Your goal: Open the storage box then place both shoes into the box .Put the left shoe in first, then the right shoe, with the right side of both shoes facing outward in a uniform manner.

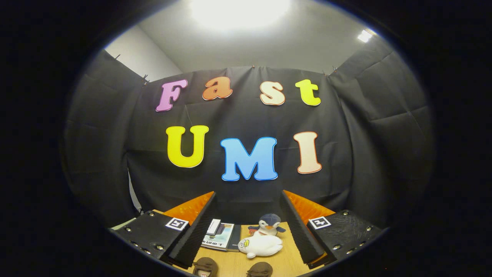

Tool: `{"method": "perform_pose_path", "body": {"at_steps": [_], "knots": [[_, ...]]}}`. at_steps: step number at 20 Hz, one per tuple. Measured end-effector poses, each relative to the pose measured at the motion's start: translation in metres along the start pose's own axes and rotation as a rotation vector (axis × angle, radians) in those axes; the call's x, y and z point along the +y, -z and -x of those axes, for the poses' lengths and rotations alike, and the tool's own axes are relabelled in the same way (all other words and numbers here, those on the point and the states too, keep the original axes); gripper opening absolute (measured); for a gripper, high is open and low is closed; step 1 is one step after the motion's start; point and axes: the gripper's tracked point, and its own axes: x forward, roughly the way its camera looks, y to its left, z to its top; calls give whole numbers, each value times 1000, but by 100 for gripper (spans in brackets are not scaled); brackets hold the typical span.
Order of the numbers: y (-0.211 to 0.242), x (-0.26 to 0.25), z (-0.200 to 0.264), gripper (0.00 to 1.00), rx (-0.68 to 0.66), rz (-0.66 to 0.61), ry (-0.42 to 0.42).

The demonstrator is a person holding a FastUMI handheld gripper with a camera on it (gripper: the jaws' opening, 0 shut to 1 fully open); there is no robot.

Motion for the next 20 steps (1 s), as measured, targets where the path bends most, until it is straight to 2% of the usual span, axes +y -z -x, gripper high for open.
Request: {"method": "perform_pose_path", "body": {"at_steps": [7, 10, 15, 20], "knots": [[42, 9, -2, 98, 75, -28, -13], [59, 21, -7, 98, 102, -52, -52], [107, 57, -14, 98, 207, -111, -166], [161, 100, -12, 98, 343, -227, -305]]}}
